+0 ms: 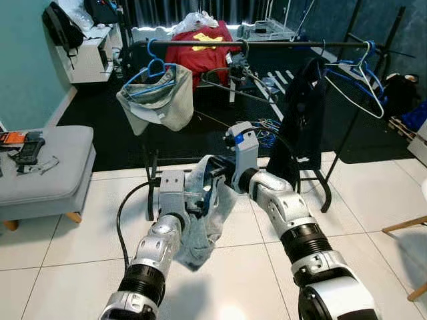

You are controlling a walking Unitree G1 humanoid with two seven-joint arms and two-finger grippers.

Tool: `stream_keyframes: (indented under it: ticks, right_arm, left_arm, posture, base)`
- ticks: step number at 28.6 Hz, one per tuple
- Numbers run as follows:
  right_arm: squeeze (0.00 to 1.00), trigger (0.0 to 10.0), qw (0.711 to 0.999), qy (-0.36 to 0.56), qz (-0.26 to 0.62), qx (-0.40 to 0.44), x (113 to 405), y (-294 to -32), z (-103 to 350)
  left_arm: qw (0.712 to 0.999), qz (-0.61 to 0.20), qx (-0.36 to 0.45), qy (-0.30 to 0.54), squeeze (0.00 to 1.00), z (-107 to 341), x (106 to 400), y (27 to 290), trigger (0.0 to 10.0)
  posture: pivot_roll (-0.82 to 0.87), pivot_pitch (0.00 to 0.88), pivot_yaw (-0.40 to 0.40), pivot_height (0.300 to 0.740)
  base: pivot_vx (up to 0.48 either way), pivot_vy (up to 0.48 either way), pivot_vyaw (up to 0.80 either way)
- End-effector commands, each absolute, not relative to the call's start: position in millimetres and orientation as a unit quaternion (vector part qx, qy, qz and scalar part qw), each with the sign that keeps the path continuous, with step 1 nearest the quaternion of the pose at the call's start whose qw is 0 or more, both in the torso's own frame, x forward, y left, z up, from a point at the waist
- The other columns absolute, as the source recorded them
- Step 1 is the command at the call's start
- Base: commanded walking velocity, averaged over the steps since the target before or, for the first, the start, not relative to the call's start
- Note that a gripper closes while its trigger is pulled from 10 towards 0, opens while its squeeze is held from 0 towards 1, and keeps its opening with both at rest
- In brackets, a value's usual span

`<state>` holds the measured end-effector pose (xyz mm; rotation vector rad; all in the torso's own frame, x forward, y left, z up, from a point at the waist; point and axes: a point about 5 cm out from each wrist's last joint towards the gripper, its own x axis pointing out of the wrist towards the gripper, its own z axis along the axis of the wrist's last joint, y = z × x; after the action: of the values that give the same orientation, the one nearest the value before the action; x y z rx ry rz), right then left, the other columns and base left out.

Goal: Hang hanger

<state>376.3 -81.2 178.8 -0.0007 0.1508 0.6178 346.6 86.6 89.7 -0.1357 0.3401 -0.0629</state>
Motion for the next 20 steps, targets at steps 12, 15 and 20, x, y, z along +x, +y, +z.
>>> stream_keyframes:
  ticks: [12, 15, 20]
  right_arm:
    - [0.0, 0.0, 0.945, 0.066, 0.32, 0.011, 370.5, -78.4, 186.3]
    - [0.0, 0.0, 0.944, 0.07, 0.323, 0.013, 368.8, -77.8, 185.2]
    - [0.0, 0.0, 0.944, 0.072, 0.322, 0.014, 368.7, -78.8, 185.3]
  left_arm:
    - [0.992, -0.014, 0.001, 0.126, 0.0, 92.7, 354.6, 89.6, 0.0]
    - [0.998, -0.031, 0.02, 0.059, 0.0, 106.3, 358.8, 89.5, 0.0]
    - [0.995, -0.043, 0.086, 0.029, 0.0, 109.3, 359.7, 91.4, 10.0]
  posture:
    - [-0.09, 0.064, 0.007, 0.74]
    - [-0.09, 0.06, 0.01, 0.74]
    - [-0.09, 0.061, 0.011, 0.74]
  base:
    - [0.0, 0.0, 0.0]
    - [0.0, 0.0, 0.0]
    - [0.0, 0.0, 0.0]
